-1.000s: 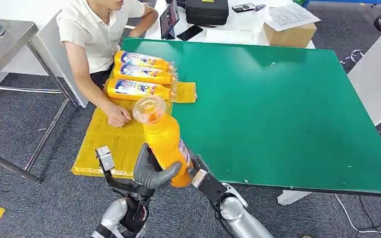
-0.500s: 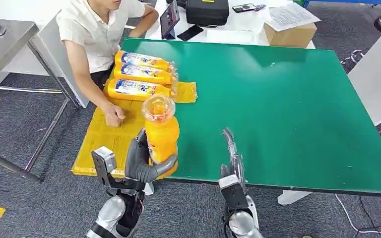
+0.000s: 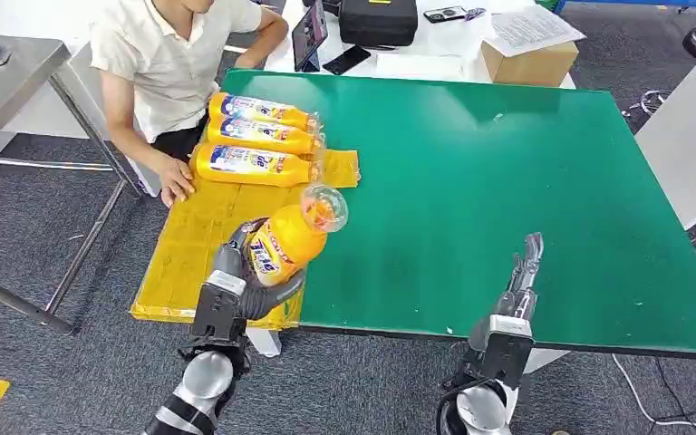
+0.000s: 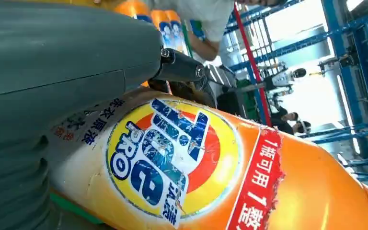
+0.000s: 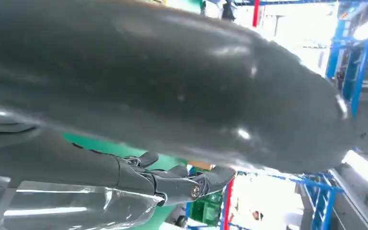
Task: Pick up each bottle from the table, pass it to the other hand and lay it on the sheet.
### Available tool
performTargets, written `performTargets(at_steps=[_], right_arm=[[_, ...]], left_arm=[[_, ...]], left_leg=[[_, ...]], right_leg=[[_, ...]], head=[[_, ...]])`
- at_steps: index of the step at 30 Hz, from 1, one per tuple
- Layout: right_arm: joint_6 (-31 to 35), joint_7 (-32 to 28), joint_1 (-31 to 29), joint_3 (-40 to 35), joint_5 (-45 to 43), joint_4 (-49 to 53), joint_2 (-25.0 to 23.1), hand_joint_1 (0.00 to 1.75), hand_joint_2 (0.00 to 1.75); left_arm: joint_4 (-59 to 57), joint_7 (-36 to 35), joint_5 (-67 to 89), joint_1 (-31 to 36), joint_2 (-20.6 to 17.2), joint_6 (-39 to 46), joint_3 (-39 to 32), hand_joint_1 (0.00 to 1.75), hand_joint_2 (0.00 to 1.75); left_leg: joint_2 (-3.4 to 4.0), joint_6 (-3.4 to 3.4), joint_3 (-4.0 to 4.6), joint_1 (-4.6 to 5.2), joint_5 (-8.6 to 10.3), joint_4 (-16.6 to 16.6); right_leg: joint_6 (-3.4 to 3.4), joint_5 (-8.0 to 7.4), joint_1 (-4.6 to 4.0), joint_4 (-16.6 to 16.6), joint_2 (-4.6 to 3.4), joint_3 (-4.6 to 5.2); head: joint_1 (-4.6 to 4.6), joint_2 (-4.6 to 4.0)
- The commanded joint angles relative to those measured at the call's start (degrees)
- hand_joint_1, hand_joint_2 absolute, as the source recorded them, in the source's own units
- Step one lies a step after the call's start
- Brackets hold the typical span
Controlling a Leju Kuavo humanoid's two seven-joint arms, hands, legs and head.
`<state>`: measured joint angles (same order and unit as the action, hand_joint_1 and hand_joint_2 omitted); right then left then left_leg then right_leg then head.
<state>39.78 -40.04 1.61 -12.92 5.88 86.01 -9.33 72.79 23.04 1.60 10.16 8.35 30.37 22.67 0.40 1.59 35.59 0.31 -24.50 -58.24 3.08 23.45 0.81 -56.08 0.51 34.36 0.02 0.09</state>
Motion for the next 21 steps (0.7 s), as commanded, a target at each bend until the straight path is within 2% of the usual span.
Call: performTargets(at_steps=[1, 3, 4, 5, 10, 12, 13, 14, 15, 18, 19, 20, 21], right_arm=[[0.22, 0.04, -1.45, 3.83, 3.55, 1.77, -2.14, 0.0, 0.0], [0.22, 0.04, -1.76, 3.55, 6.03, 1.77, -2.42, 0.0, 0.0], [0.22, 0.04, -1.93, 3.37, 6.47, 1.55, -2.36, 0.0, 0.0], [0.22, 0.04, -2.22, 2.94, 6.35, 1.19, -2.05, 0.0, 0.0], [0.22, 0.04, -3.32, 1.0, 4.18, -0.07, -0.6, 0.0, 0.0], [0.22, 0.04, -3.54, 0.57, 3.82, -0.55, -0.26, 0.0, 0.0], [0.22, 0.04, -3.67, 0.22, 3.51, -0.74, -0.09, 0.0, 0.0], [0.22, 0.04, -3.74, 0.02, 3.55, -0.76, -0.02, 0.0, 0.0], [0.22, 0.04, -3.83, -0.11, 3.65, -0.79, 0.01, 0.0, 0.0], [0.22, 0.04, -4.58, -1.4, 1.8, -0.85, 0.65, 0.0, 0.0], [0.22, 0.04, -4.73, -1.64, 1.24, -0.86, 0.83, 0.0, 0.0], [0.22, 0.04, -4.79, -1.73, 1.03, -0.82, 0.93, 0.0, 0.0], [0.22, 0.04, -4.85, -1.83, 0.89, -0.81, 0.99, 0.0, 0.0]], left_arm=[[-21.12, -7.47, 24.31, 12.63, -4.86, 6.03, -0.4, 1.71, 1.75], [-26.64, -9.9, 32.75, 15.72, -5.33, 5.3, 0.01, 1.69, 1.75], [-28.3, -11.12, 35.22, 16.58, -5.63, 3.73, 0.68, 1.55, 1.75], [-30.49, -12.62, 36.99, 17.78, -5.82, 0.14, 1.47, 1.54, 1.75], [-35.51, -15.03, 41.7, 20.06, -4.44, -6.19, 2.28, 1.57, 1.75], [-36.78, -15.6, 42.37, 20.85, -4.2, -8.08, 2.23, 1.5, 1.75], [-37.57, -16.01, 42.95, 21.33, -4.18, -8.73, 2.33, 1.52, 1.75], [-38.37, -16.19, 43.91, 21.82, -4.28, -9.37, 2.8, 1.62, 1.75], [-39.18, -16.52, 45.67, 22.36, -4.54, -9.72, 3.83, 1.62, 1.75], [-41.85, -16.9, 48.26, 23.4, -4.03, -12.61, 5.09, 1.41, 1.75], [-42.14, -16.58, 48.05, 23.39, -3.83, -13.25, 4.87, 0.79, 1.75], [-42.4, -16.41, 48.02, 23.39, -3.75, -13.75, 4.8, 0.33, 1.75], [-42.57, -16.34, 48.01, 23.38, -3.74, -14.11, 4.77, 0.33, 1.75]], left_leg=[[-0.07, -0.11, -0.24, -0.03, 0.01, 0.1], [-0.11, -0.13, -0.27, -0.05, 0.01, 0.08], [-0.06, -0.11, -0.2, -0.05, 0.01, 0.05], [-0.09, -0.15, -0.31, -0.06, 0.0, 0.08], [-0.04, -0.06, -0.13, -0.02, 0.04, 0.04], [0.01, -0.09, -0.19, -0.05, 0.01, 0.03], [-0.01, -0.08, -0.17, -0.05, 0.01, 0.02], [-0.06, -0.11, -0.22, -0.08, -0.01, 0.01], [-0.04, -0.09, -0.18, -0.06, 0.0, 0.0], [-0.01, -0.11, -0.21, -0.08, 0.0, 0.03], [-0.02, -0.1, -0.2, -0.06, 0.0, 0.01], [-0.05, -0.16, -0.34, -0.09, -0.04, 0.0], [-0.01, -0.08, -0.13, -0.04, 0.02, 0.02]], right_leg=[[-0.12, 0.02, -0.02, 0.05, 0.02, -0.22], [-0.14, 0.04, -0.04, 0.03, 0.04, -0.27], [-0.12, 0.01, -0.04, 0.01, 0.01, -0.19], [-0.17, 0.04, -0.05, 0.01, 0.02, -0.3], [-0.05, 0.0, -0.01, 0.0, 0.01, -0.14], [-0.09, 0.01, -0.04, 0.0, -0.05, -0.19], [-0.07, 0.01, -0.04, 0.0, -0.02, -0.18], [-0.1, 0.05, -0.07, -0.01, 0.02, -0.25], [-0.09, 0.03, -0.05, -0.02, 0.0, -0.2], [-0.11, 0.01, -0.07, 0.01, -0.04, -0.23], [-0.1, 0.02, -0.05, -0.01, -0.03, -0.21], [-0.16, 0.07, -0.08, -0.02, -0.03, -0.35], [-0.07, -0.01, -0.03, -0.01, -0.03, -0.13]], head=[[0.0, 0.0], [0.02, 0.0], [0.02, 0.0], [0.02, 0.0], [0.0, 0.0], [0.02, 0.0], [0.0, 0.0], [0.0, 0.0], [0.0, 0.0], [0.02, 0.0], [0.02, 0.0], [0.0, 0.0], [0.02, 0.0]])
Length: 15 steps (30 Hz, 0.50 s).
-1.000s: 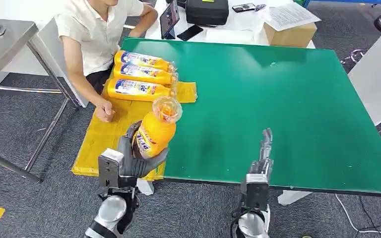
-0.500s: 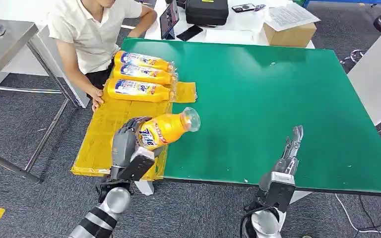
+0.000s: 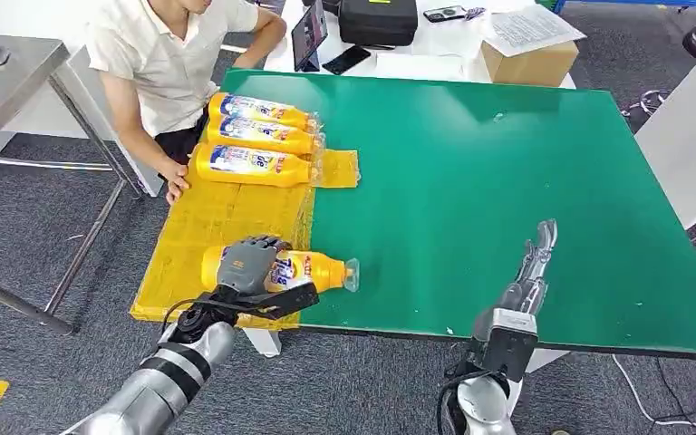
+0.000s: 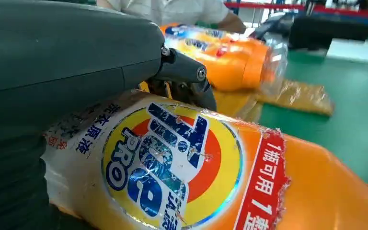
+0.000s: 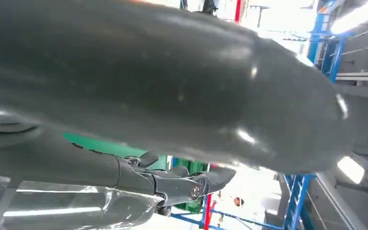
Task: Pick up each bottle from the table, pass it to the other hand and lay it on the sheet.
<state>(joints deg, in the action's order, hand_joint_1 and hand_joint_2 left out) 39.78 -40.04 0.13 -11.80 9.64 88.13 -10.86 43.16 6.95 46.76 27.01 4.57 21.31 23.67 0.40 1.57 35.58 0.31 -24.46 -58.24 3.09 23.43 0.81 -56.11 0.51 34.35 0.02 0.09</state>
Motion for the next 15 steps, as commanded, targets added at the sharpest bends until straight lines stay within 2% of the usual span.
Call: performTargets(at_steps=[1, 3, 4, 5, 10, 15], right_arm=[[0.22, 0.04, -3.36, -2.95, -2.87, -2.93, 2.52, 0.0, 0.0], [0.22, 0.04, -3.36, -2.95, -2.87, -2.93, 2.52, 0.0, 0.0], [0.07, 0.04, -3.4, -3.16, -3.29, -2.94, 2.65, 0.0, 0.0], [0.12, 0.04, -3.43, -3.37, -3.46, -3.01, 2.81, 0.0, 0.0], [-0.63, 0.04, -3.67, -3.65, -3.81, -4.08, 2.98, 0.0, 0.0], [-0.4, 0.04, -3.76, -4.19, -3.74, -4.13, 3.54, 0.0, 0.0]], left_arm=[[-12.95, -0.25, 2.85, 6.54, 0.04, -5.05, 3.77, 0.33, 1.75], [-12.95, -0.25, 2.85, 6.54, 0.04, -5.05, 3.77, 0.33, 1.75], [-13.02, 0.12, 2.36, 6.52, 0.01, -5.77, 3.37, 0.07, 1.75], [-13.09, 0.73, 1.39, 6.49, 0.04, -7.0, 2.68, 0.0, 1.75], [-12.41, 3.14, -0.93, 5.71, 0.17, -9.29, 1.22, 0.0, 1.75], [-6.45, 9.32, -6.61, 2.77, 0.1, -15.06, -0.19, 0.0, 1.75]], left_leg=[[-0.01, -0.11, -0.26, -0.07, -0.06, 0.02], [0.05, -0.11, -0.34, -0.07, -0.07, 0.07], [0.05, -0.08, -0.27, -0.05, -0.05, 0.05], [0.05, -0.11, -0.37, -0.07, -0.07, 0.06], [0.09, -0.1, -0.4, -0.05, -0.06, 0.08], [0.09, -0.08, -0.42, -0.04, -0.07, 0.08]], right_leg=[[-0.12, 0.05, -0.06, 0.03, -0.06, -0.26], [-0.12, 0.03, -0.06, 0.06, -0.13, -0.32], [-0.09, 0.01, -0.03, 0.06, -0.12, -0.26], [-0.12, 0.04, -0.06, 0.07, -0.13, -0.36], [-0.12, 0.02, -0.04, 0.08, -0.17, -0.38], [-0.1, 0.03, -0.03, 0.09, -0.16, -0.42]], head=[[0.02, 0.0], [0.02, 0.0], [0.02, 0.0], [0.0, 0.0], [0.0, 0.0], [0.02, 0.0]])
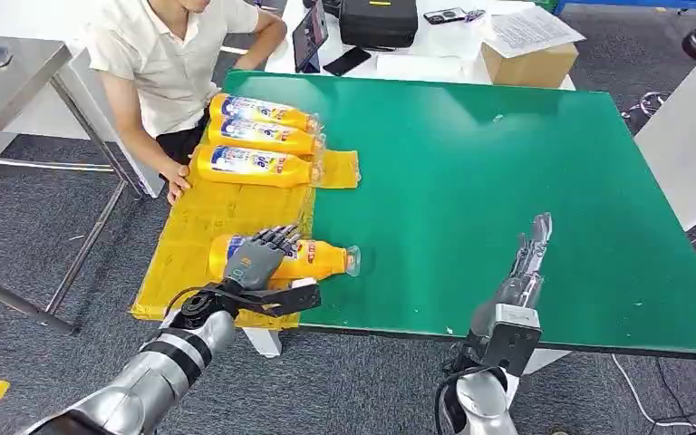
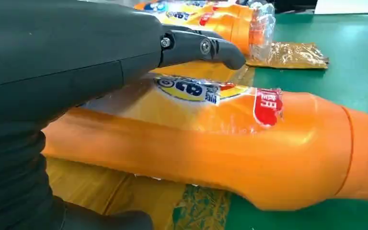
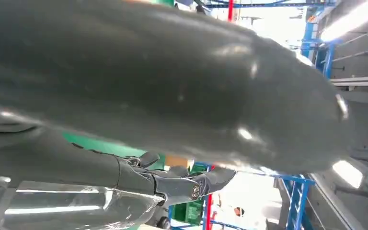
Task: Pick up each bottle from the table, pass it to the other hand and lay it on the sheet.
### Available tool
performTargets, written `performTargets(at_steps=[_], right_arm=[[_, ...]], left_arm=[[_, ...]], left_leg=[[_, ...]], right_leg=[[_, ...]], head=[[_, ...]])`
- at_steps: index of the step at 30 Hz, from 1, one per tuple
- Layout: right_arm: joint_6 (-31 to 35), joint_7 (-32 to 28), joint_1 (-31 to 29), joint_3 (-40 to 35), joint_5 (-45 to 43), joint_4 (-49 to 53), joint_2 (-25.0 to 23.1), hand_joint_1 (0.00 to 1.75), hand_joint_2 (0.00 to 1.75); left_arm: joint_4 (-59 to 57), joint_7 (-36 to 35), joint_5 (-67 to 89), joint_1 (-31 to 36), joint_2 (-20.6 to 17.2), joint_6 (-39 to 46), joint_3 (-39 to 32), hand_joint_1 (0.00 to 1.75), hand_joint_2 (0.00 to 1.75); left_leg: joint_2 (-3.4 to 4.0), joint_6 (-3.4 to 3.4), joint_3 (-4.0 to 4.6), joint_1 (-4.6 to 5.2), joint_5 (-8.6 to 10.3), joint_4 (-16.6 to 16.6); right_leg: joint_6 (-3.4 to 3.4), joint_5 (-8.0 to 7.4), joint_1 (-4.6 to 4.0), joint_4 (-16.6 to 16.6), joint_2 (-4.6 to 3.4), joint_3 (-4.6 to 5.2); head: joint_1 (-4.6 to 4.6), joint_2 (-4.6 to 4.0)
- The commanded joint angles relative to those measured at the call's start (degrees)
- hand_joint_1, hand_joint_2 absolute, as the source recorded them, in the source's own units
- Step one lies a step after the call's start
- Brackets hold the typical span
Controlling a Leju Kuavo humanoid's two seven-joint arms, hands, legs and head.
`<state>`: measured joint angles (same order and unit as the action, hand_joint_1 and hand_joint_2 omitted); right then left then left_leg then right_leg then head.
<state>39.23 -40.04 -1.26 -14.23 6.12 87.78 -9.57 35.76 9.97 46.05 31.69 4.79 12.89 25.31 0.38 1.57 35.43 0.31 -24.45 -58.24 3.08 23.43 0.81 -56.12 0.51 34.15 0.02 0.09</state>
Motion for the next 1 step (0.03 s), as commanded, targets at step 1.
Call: performTargets(at_steps=[1], right_arm=[[0.21, 0.04, -2.37, -1.82, -0.29, -3.66, 2.37, 0.0, 0.0]], left_arm=[[3.3, 6.68, -6.59, -2.85, -0.49, -7.88, -1.34, 0.0, 1.75]], left_leg=[[0.13, -0.11, -0.33, -0.05, -0.11, 0.09]], right_leg=[[-0.11, 0.05, -0.04, 0.1, -0.2, -0.27]], head=[[0.02, 0.0]])
